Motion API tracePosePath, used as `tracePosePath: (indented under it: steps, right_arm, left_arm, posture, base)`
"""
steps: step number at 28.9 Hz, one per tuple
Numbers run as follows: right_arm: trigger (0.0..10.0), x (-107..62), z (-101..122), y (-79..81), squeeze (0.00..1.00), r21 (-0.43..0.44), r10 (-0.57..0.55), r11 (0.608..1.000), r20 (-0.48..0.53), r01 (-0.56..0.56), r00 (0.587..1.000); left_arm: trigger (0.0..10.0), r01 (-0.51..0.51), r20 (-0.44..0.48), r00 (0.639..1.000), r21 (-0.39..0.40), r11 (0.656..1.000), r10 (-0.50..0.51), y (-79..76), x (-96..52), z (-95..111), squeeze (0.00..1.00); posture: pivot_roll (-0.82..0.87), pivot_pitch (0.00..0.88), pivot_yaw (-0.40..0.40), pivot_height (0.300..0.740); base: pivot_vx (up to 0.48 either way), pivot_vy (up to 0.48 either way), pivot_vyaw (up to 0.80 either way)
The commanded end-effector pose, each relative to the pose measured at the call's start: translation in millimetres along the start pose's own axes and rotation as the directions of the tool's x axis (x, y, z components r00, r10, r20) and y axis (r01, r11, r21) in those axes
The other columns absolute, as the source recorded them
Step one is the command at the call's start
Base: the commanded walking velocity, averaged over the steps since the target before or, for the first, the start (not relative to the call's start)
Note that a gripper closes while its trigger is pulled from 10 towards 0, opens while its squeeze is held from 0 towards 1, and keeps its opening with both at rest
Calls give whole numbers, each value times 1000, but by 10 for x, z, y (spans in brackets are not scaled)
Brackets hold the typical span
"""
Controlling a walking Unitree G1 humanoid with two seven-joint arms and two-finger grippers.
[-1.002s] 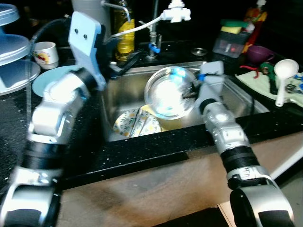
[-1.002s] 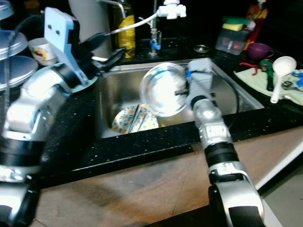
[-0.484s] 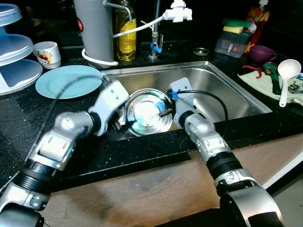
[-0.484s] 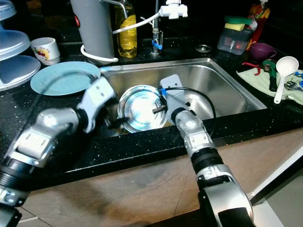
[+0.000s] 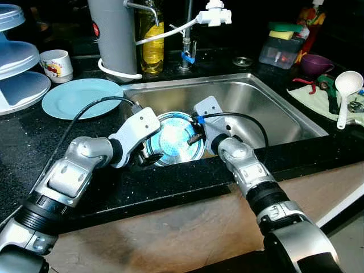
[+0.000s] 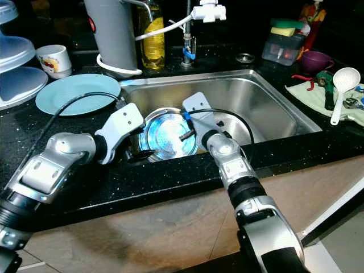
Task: Kitchen organization
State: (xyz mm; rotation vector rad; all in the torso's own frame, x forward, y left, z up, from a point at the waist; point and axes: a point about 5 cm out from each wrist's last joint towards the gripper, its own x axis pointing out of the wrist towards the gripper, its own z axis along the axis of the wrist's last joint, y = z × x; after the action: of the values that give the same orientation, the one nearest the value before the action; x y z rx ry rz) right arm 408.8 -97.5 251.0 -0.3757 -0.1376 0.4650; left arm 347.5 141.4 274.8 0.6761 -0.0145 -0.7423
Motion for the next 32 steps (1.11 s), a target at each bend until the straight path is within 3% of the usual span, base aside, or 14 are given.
tracePosePath:
  steps: [1,3,4,6,7,8,9,12,15,18,19,20,21,32]
  right_arm:
    - [10000,-11,-128,41,839,4,20,1000,-54,-19,998]
    - [10000,-11,-130,40,847,6,20,1000,-56,-20,998]
    - [10000,-11,-132,38,1000,7,20,1000,-57,-19,998]
    - [10000,-12,-135,33,1000,8,16,1000,-58,-15,998]
    - [10000,-13,-136,21,922,10,5,1000,-57,-5,998]
    - [10000,-13,-136,21,922,10,5,1000,-57,-5,998]
    - [10000,-15,-118,-4,0,12,-13,1000,-47,14,999]
    - [10000,-20,-33,-79,0,34,-66,997,11,66,998]
    - [10000,-36,165,-176,0,143,-134,983,139,114,981]
    - [10000,-87,411,-249,0,263,-175,960,289,97,941]
    - [10000,-103,461,-252,0,283,-172,956,318,79,932]
    - [10000,-112,490,-253,0,295,-169,953,335,68,927]
    - [10000,-129,525,-246,0,302,-163,952,354,52,921]
    - [10000,-270,633,-227,0,328,-169,945,439,18,883]
  left_arm:
    - [10000,-12,-22,1000,10,1000,12,27,-36,-20,0]
    - [10000,-18,-23,1000,9,1000,18,37,-42,-17,0]
    - [10000,-22,-22,1000,5,1000,22,46,-47,-11,0]
    - [10000,-28,-22,999,2,1000,28,58,-54,-6,0]
    - [10000,-51,-13,999,-10,999,51,95,-66,13,0]
    - [10000,-51,-13,999,-10,999,51,95,-66,13,0]
    - [10000,-102,12,995,-39,994,103,180,-77,52,0]
    - [10000,-259,28,965,-63,964,261,395,-102,89,0]
    - [10000,-419,3,907,-89,904,421,633,-155,61,0]
    - [10000,-525,-17,850,-115,844,526,830,-221,24,0]
    - [10000,-538,-20,842,-118,835,539,864,-232,18,75]
    - [10000,-545,-21,837,-118,830,546,883,-239,15,75]
    - [10000,-552,-30,833,-115,826,553,910,-249,2,1000]
    - [10000,-586,-102,808,-33,809,581,1054,-299,-123,1000]
  posture:
    - [45,197,-18,740]
    - [45,197,-18,740]
    - [45,197,-18,740]
    - [45,197,-18,740]
    - [45,197,-18,740]
    - [45,197,-18,740]
    - [45,197,-18,740]
    - [47,199,-19,740]
    - [50,202,-20,740]
    - [49,204,-17,740]
    - [49,204,-17,740]
    - [49,204,-17,740]
    - [45,205,-11,740]
    - [42,210,3,740]
  base:
    - [0,0,0]
    - [0,0,0]
    - [0,0,0]
    - [0,0,0]
    - [0,0,0]
    - [0,0,0]
    - [0,0,0]
    - [0,0,0]
    - [0,0,0]
    - [0,0,0]
    - [0,0,0]
    - [0,0,0]
    - [0,0,0]
    - [0,0,0]
